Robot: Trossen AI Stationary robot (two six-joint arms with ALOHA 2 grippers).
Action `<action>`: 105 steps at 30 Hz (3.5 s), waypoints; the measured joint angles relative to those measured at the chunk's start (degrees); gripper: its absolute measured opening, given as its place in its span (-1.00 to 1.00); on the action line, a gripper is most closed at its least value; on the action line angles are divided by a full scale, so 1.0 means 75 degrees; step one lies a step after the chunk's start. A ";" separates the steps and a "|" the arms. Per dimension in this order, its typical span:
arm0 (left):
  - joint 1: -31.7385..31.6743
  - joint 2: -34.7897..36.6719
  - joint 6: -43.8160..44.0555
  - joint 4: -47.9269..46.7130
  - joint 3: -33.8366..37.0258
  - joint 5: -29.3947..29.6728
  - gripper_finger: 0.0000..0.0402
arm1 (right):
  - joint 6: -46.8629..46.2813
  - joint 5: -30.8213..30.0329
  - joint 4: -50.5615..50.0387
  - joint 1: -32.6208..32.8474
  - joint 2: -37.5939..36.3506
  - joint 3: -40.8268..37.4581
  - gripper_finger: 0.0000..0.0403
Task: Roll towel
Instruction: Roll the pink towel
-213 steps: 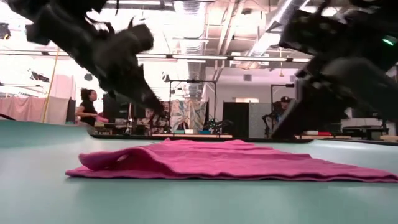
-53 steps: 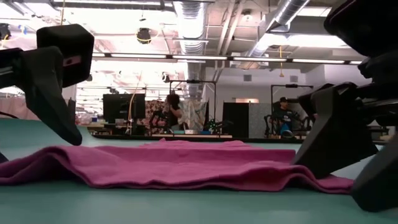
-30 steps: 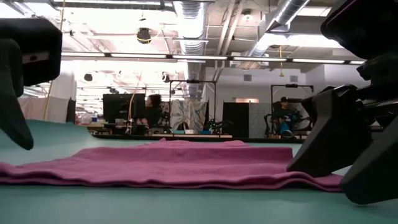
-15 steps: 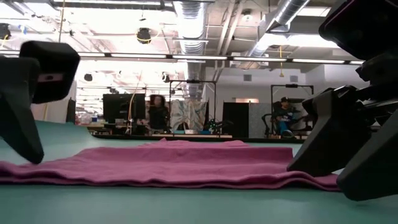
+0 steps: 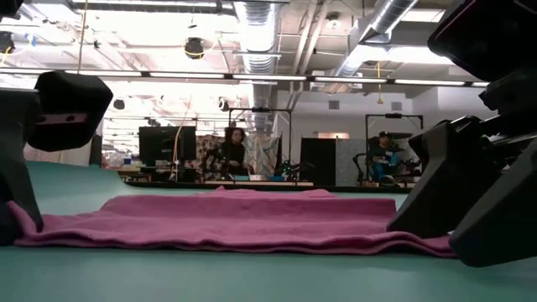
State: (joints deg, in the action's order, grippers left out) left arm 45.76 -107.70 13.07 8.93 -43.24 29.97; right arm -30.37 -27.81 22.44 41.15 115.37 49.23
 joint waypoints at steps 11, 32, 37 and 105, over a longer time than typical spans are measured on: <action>0.0000 -0.0003 0.0030 0.0006 0.0000 0.0017 -1.00 | -0.0212 -0.0201 -0.0837 -0.0003 -0.0009 0.0017 -0.42; -0.0021 0.0428 0.0241 -0.2193 -0.1635 0.0928 -1.00 | 0.0029 -0.0014 -0.1813 0.0192 -0.0760 0.0784 -0.95; -0.0015 0.0414 0.0327 -0.3086 -0.2251 0.0993 -1.00 | 0.0030 -0.0105 -0.1891 0.0218 -0.1190 0.0801 -0.94; -0.1265 0.0976 0.1931 -0.3042 -0.1577 0.0102 -1.00 | -0.3563 -0.0343 -0.4260 -0.0495 -0.1350 0.0632 -0.94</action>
State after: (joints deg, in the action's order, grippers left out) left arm 36.27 -100.38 27.55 -13.89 -55.07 30.73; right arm -57.09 -30.39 -9.51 37.43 105.25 53.98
